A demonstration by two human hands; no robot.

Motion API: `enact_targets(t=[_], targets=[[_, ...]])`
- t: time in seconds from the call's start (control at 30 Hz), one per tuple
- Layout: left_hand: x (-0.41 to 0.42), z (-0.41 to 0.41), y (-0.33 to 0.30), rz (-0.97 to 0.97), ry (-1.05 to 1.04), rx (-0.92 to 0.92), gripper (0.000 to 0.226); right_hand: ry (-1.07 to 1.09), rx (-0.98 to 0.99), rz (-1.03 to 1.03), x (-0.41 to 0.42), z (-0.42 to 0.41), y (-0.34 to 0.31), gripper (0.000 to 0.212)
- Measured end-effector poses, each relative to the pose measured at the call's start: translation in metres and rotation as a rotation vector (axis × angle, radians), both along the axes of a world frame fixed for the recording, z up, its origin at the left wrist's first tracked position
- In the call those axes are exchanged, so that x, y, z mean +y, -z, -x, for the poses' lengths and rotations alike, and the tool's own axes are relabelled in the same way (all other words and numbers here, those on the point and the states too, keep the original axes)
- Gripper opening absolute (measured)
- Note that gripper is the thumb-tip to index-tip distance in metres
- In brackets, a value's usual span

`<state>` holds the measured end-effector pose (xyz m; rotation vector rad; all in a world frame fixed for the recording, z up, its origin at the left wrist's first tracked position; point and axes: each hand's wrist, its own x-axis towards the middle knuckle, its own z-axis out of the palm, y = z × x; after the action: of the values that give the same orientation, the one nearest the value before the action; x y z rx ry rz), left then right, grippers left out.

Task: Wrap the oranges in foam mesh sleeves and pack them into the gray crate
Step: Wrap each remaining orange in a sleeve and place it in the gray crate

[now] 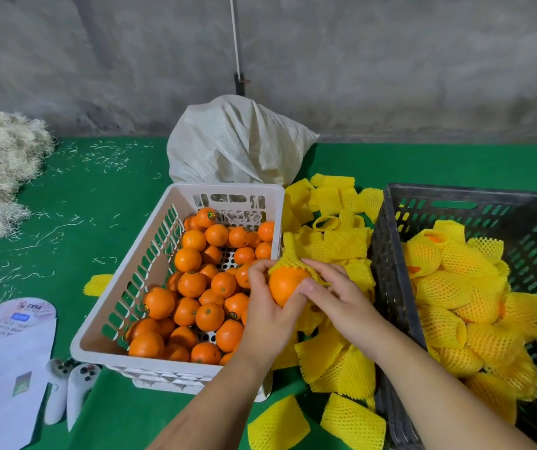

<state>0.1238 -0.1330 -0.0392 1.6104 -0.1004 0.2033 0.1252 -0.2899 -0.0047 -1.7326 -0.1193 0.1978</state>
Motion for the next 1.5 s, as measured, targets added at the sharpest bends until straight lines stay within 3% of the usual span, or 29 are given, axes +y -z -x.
enact_targets(t=[0.07,0.13,0.3,0.4,0.53,0.73,0.83,0.9,1.1,1.27,1.4,1.5], targets=[[0.001,0.002,0.002,0.003,0.06,-0.007,0.063,-0.029,0.1,-0.18,-0.001,0.001,-0.003,0.051],[0.001,0.003,0.005,-0.007,0.112,0.012,0.071,0.023,0.1,-0.234,-0.004,-0.002,-0.005,0.04],[0.002,0.001,0.01,-0.272,0.25,0.01,0.085,0.182,-0.25,0.196,-0.012,-0.005,0.004,0.028],[0.006,-0.001,0.017,-0.42,0.287,-0.037,0.087,0.239,-0.255,0.306,-0.016,-0.009,0.01,0.023],[0.007,-0.004,0.019,-0.314,0.167,-0.009,0.076,0.211,-0.19,0.25,-0.016,-0.013,0.011,0.028],[-0.003,-0.009,0.018,-0.286,0.018,-0.01,0.074,0.375,-0.431,0.298,-0.012,-0.01,0.009,0.019],[-0.008,-0.014,0.013,-0.173,0.004,0.056,0.072,0.352,-0.605,0.3,-0.007,-0.004,0.008,0.016],[-0.009,-0.014,0.013,-0.198,0.004,0.077,0.071,0.34,-0.632,0.316,-0.007,-0.004,0.008,0.018],[-0.001,-0.009,0.013,-0.199,0.109,0.009,0.072,0.2,-0.148,0.195,-0.012,-0.009,0.009,0.03],[-0.003,-0.01,0.01,-0.066,0.066,0.044,0.06,0.363,-0.388,0.395,-0.012,-0.011,0.011,0.022],[-0.004,-0.012,0.009,-0.079,0.002,0.047,0.054,0.382,-0.569,0.384,-0.007,-0.005,0.012,0.014],[-0.004,-0.013,0.012,-0.063,-0.028,0.051,0.049,0.355,-0.646,0.367,-0.003,-0.002,0.014,0.02]])
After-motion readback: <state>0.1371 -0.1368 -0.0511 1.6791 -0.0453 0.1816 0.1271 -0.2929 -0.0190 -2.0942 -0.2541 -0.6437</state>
